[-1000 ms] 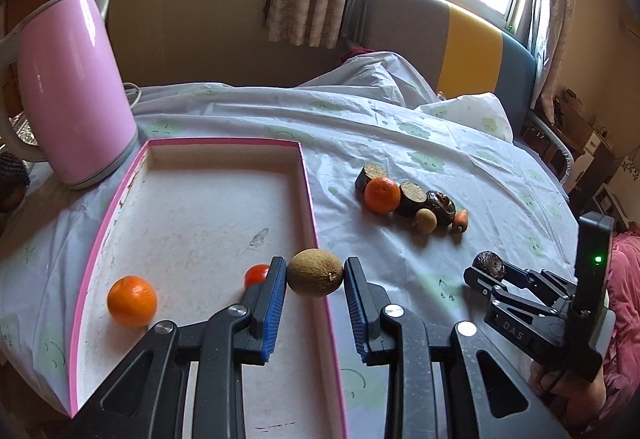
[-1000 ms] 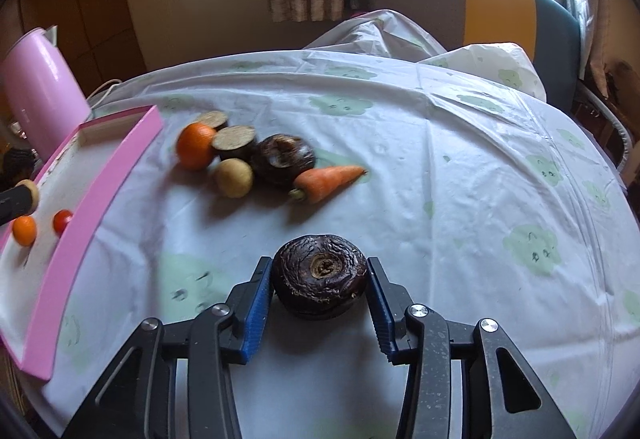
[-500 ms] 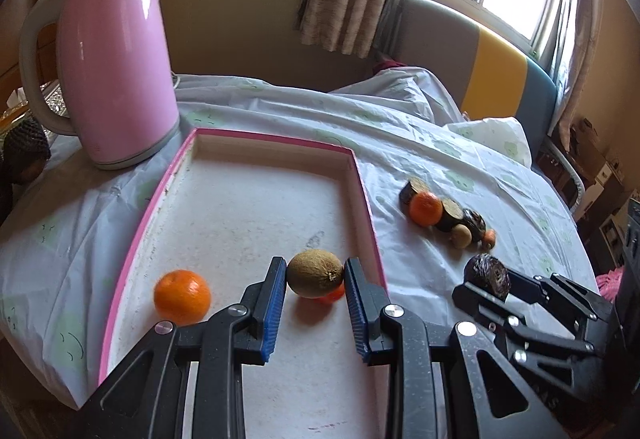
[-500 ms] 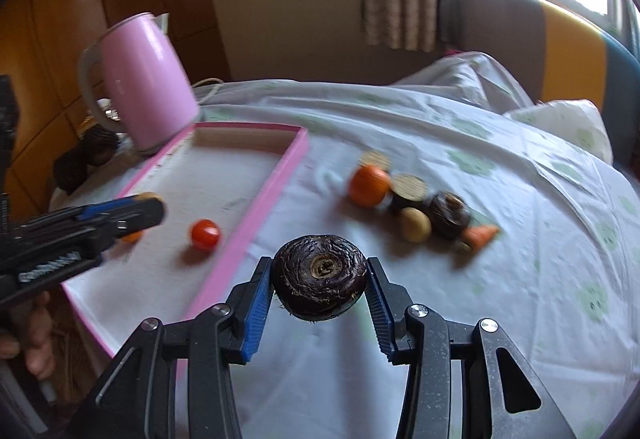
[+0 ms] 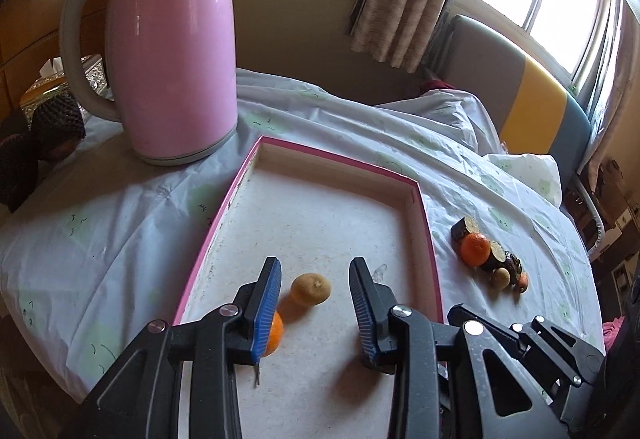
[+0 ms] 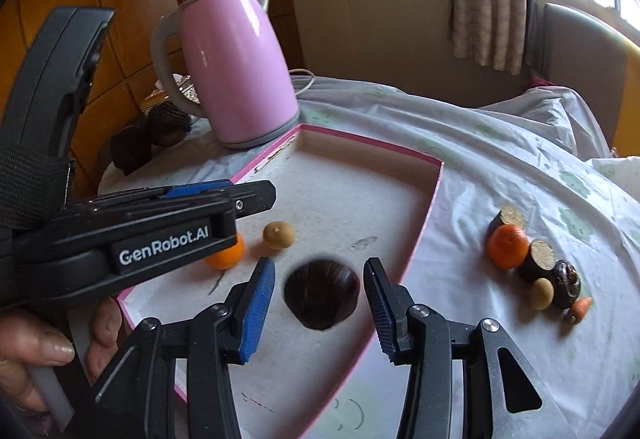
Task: Organize fruits
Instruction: 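Carry kiwi and beet into the pink tray and open both grippers, then withdraw both grippers from the tray back toward the remaining produce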
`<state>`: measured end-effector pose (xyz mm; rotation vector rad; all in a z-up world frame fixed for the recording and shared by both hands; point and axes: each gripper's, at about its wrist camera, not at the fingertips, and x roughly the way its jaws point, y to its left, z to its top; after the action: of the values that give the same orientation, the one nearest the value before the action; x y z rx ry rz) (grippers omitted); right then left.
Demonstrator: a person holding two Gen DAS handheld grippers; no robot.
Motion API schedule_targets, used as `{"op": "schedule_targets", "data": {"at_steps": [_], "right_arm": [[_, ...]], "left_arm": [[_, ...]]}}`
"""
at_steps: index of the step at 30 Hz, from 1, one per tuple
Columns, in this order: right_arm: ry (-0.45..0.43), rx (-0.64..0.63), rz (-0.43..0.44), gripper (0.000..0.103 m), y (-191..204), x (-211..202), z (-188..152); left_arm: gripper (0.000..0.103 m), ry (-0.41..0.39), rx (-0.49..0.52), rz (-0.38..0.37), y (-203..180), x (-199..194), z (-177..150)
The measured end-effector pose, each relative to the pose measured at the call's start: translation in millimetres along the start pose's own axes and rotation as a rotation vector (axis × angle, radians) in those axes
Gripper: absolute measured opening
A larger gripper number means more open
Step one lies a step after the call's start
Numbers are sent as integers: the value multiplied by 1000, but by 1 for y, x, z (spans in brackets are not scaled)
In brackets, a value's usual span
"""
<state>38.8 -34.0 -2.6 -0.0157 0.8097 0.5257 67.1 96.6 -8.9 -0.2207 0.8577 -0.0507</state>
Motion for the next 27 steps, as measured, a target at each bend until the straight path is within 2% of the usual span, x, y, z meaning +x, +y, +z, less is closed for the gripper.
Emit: {"op": "schedule_targets", "data": {"at_steps": [6, 10, 15, 27], "right_arm": [[4, 33, -1, 48, -2, -2, -9], [-17, 44, -42, 48, -8, -14, -14], [-44, 93, -88, 54, -24, -27, -20], [-69, 206, -189, 56, -64, -50, -37]], "left_arm": [[36, 4, -4, -2, -3, -3, -10], [36, 6, 28, -11, -15, -4, -15], [36, 9, 76, -24, -31, -5, -22], [36, 6, 182, -53, -66, -11, -34]]}}
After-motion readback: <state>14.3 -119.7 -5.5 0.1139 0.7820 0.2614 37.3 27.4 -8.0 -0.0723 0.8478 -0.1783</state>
